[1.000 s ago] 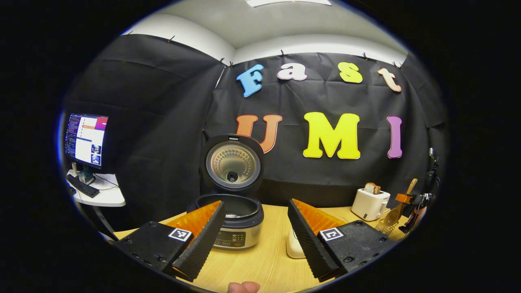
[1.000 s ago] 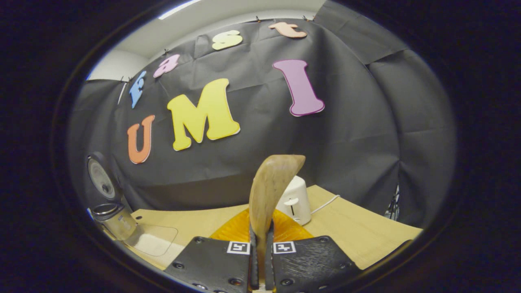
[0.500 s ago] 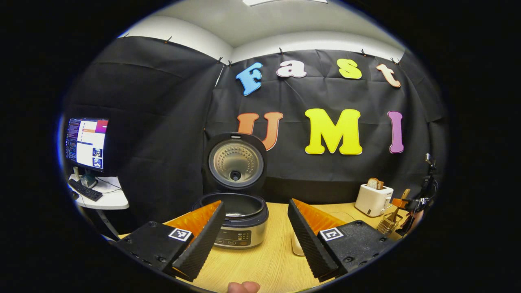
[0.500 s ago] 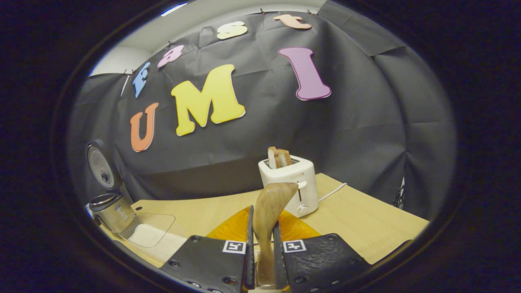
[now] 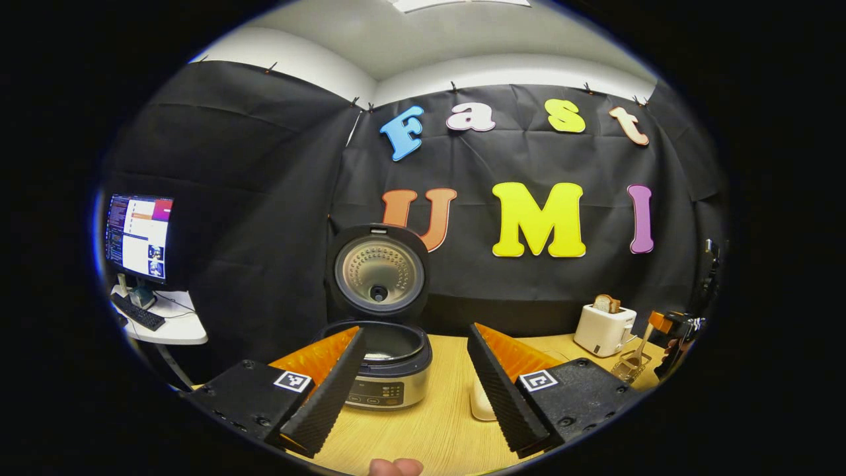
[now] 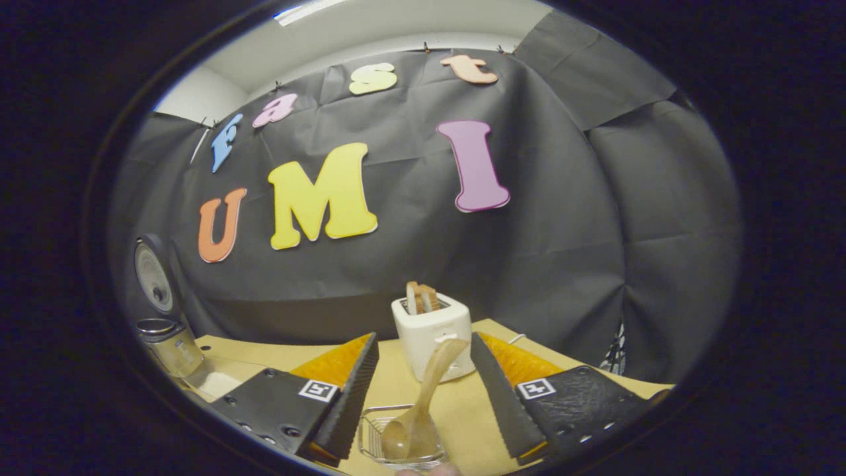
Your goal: Close the left gripper, press the button to open the rice cooker; take a wooden spoon from the chopstick holder with the right hand, scoop a spoonful of rice and pour it into the rice cooker, then put the wooden spoon back into the chopstick holder.
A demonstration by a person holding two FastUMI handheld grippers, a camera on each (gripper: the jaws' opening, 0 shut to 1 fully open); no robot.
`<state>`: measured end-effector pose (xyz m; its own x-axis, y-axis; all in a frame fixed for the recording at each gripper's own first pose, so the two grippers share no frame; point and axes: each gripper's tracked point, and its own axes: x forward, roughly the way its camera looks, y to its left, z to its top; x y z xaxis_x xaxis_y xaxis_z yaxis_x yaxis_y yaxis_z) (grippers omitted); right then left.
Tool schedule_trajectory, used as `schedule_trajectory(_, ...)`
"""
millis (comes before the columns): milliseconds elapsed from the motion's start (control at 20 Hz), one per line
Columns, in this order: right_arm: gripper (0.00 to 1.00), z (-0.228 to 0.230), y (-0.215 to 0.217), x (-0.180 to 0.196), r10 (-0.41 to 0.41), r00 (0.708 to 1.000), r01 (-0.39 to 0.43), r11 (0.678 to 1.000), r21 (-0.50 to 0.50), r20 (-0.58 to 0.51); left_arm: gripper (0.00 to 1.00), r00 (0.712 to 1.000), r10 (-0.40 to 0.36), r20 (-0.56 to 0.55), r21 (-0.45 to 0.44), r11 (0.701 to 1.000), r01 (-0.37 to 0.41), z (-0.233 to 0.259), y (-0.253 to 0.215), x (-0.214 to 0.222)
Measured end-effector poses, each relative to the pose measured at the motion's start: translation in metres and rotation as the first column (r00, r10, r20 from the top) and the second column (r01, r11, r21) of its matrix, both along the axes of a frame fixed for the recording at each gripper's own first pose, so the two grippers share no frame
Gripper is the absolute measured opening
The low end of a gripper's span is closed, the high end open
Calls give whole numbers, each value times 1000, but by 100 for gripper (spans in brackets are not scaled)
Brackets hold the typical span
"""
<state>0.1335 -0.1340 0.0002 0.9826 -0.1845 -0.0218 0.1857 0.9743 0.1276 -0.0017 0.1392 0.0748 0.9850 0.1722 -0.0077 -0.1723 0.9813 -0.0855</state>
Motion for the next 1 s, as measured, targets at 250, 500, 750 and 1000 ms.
schedule_trajectory(250, 95, 35, 3, -39, 12, 995, -4, 997, -78, 100, 98, 1000, -1, -26, 80, 997, 3, 34, 22, 29)
schedule_trajectory(500, 96, 49, -5, -75, 29, 987, -10, 993, -121, 158, 98, 998, 11, -69, 198, 980, 3, 71, 48, 78)
schedule_trajectory(750, 96, 45, -15, -97, 56, 983, -27, 986, -163, 174, 98, 997, -9, -82, 204, 979, 25, 112, 68, 143)
schedule_trajectory(1000, 96, 28, -13, -108, 97, 986, -81, 990, -117, 138, 98, 995, 47, -84, 159, 987, -33, 136, 100, 201)
